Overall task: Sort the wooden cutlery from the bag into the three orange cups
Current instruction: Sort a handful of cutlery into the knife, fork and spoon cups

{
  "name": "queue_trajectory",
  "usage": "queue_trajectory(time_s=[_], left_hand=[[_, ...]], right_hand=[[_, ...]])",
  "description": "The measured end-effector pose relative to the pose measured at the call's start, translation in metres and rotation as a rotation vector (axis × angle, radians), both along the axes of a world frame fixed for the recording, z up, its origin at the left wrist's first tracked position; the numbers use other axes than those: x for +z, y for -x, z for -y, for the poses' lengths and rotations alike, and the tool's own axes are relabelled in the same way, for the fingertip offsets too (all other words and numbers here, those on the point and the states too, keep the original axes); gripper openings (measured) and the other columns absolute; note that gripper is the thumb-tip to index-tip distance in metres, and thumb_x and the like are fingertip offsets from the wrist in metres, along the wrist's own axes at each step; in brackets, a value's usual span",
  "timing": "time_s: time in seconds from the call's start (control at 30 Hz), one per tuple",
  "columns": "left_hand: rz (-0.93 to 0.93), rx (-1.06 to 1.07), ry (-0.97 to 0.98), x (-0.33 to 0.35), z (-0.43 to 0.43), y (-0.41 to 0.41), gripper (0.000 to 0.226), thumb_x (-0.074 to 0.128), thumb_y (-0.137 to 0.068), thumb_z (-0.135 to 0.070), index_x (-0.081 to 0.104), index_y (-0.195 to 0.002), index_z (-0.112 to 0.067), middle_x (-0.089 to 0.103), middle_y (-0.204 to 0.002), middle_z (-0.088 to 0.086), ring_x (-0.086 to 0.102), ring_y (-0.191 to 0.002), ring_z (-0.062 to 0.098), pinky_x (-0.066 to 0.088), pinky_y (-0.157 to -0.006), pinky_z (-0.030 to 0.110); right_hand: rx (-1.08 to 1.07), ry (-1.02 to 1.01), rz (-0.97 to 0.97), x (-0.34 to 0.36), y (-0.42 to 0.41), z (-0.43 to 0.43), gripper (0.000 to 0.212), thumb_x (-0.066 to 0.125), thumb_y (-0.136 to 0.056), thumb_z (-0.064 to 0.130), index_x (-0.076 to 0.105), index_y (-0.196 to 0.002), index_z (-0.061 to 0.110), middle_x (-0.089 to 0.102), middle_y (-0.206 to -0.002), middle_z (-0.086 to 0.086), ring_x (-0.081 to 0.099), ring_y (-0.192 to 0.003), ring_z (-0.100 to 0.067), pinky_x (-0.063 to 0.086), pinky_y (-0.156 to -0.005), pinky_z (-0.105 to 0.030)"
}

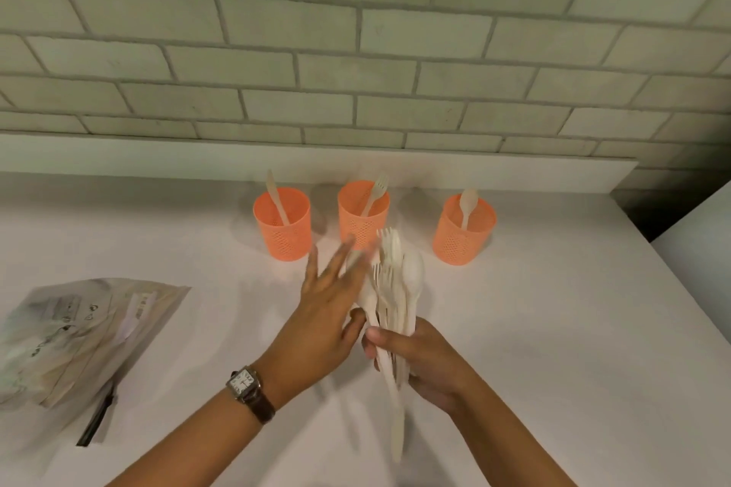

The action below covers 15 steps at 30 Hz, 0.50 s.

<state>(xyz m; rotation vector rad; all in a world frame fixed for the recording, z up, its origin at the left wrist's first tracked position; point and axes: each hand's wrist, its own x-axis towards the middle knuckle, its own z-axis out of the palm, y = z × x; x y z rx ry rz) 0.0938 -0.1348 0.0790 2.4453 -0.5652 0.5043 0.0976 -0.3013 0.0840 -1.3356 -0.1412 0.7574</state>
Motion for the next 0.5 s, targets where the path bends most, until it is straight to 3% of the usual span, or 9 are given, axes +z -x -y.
queue_trajectory(time_s=[0.03, 0.1, 0.17, 0.23, 0.33, 0.43, 0.5], left_hand=[[-0.081, 0.05, 0.108, -0.003, 0.001, 0.004, 0.09, 0.049, -0.084, -0.009, -0.011, -0.146, -0.035, 0.0, -0.156, -0.018, -0.011, -0.144, 0.001, -0.013, -0.117, 0.032], [-0.221, 0.142, 0.387, -0.015, 0.003, 0.014, 0.089, 0.051, -0.083, -0.013, -0.008, -0.146, -0.034, -0.002, -0.155, -0.023, -0.005, -0.144, -0.001, -0.008, -0.118, 0.023], [-0.317, 0.278, 0.712, -0.029, 0.005, 0.029, 0.085, 0.048, -0.075, -0.008, 0.01, -0.147, -0.031, 0.012, -0.149, -0.037, 0.009, -0.14, -0.01, 0.006, -0.116, 0.014], [-0.37, 0.436, 0.967, -0.038, 0.007, 0.046, 0.083, 0.045, -0.067, -0.005, 0.025, -0.139, -0.04, 0.029, -0.143, -0.035, 0.021, -0.136, -0.012, 0.015, -0.116, 0.02], [-0.359, 0.557, 1.045, -0.052, 0.008, 0.071, 0.075, 0.044, -0.066, -0.006, 0.037, -0.125, -0.053, 0.045, -0.135, -0.027, 0.034, -0.133, -0.003, 0.02, -0.116, 0.034], [-0.357, 0.578, 0.98, -0.057, 0.005, 0.085, 0.071, 0.044, -0.068, -0.007, 0.044, -0.113, -0.063, 0.051, -0.129, -0.026, 0.039, -0.13, 0.003, 0.026, -0.112, 0.032], [-0.346, 0.585, 0.957, -0.055, 0.001, 0.088, 0.067, 0.043, -0.069, -0.008, 0.048, -0.112, -0.06, 0.053, -0.127, -0.024, 0.042, -0.127, 0.001, 0.029, -0.109, 0.03]], right_hand=[[-0.022, 0.078, 0.087, 0.0, 0.001, -0.003, 0.018, 0.067, -0.082, 0.027, 0.062, -0.072, 0.012, 0.062, -0.069, 0.004, 0.059, -0.073, -0.008, 0.044, -0.074, -0.019], [-0.122, 0.171, 0.21, -0.002, 0.004, -0.013, 0.019, 0.066, -0.086, 0.021, 0.063, -0.067, 0.015, 0.066, -0.071, 0.009, 0.063, -0.077, -0.004, 0.044, -0.075, -0.011], [-0.293, 0.179, 0.261, -0.008, 0.003, -0.019, 0.019, 0.064, -0.087, 0.014, 0.062, -0.068, 0.013, 0.069, -0.072, 0.014, 0.064, -0.077, 0.003, 0.044, -0.071, -0.007], [-0.428, 0.153, 0.304, -0.014, -0.001, -0.02, 0.018, 0.062, -0.087, 0.01, 0.06, -0.07, 0.011, 0.066, -0.068, 0.015, 0.061, -0.072, 0.002, 0.045, -0.07, -0.009], [-0.543, 0.118, 0.291, -0.026, -0.005, -0.019, 0.01, 0.067, -0.083, 0.006, 0.063, -0.077, 0.013, 0.065, -0.064, 0.018, 0.061, -0.068, 0.003, 0.048, -0.069, -0.011], [-0.605, 0.168, 0.2, -0.05, -0.006, -0.021, 0.015, 0.072, -0.079, 0.004, 0.065, -0.075, 0.018, 0.066, -0.061, 0.016, 0.061, -0.063, 0.002, 0.05, -0.066, -0.018], [-0.624, 0.205, 0.17, -0.06, -0.006, -0.022, 0.018, 0.07, -0.08, 0.003, 0.066, -0.072, 0.018, 0.066, -0.057, 0.016, 0.06, -0.06, 0.003, 0.048, -0.065, -0.021]])
